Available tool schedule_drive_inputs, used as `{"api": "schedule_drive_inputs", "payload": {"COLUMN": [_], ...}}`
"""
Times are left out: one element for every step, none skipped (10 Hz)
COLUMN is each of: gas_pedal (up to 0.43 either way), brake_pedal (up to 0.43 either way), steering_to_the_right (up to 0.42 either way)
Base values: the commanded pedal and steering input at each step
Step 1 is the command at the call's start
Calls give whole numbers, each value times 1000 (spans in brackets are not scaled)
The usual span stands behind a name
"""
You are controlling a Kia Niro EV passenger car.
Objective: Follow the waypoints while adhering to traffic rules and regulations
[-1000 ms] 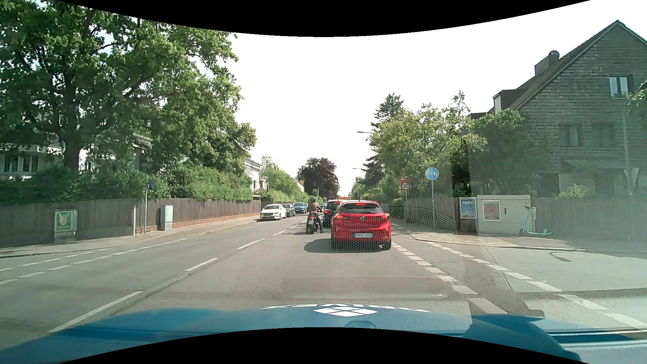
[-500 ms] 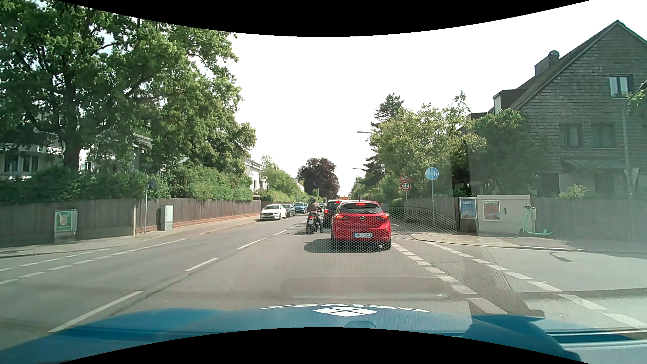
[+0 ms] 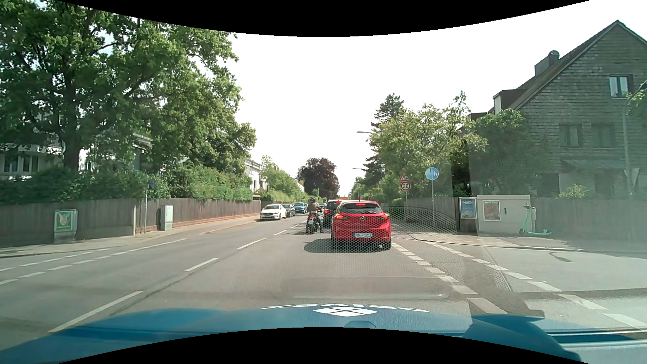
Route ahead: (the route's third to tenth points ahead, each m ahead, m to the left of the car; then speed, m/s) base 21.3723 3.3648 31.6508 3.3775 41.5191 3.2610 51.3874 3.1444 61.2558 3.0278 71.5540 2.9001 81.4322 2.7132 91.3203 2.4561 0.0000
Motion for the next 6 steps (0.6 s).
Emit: {"api": "schedule_drive_inputs", "payload": {"gas_pedal": [0, 0, 0, 0, 0, 0], "brake_pedal": [433, 433, 433, 433, 427, 433], "steering_to_the_right": [0, 0, 0, -1, 0, -1]}}
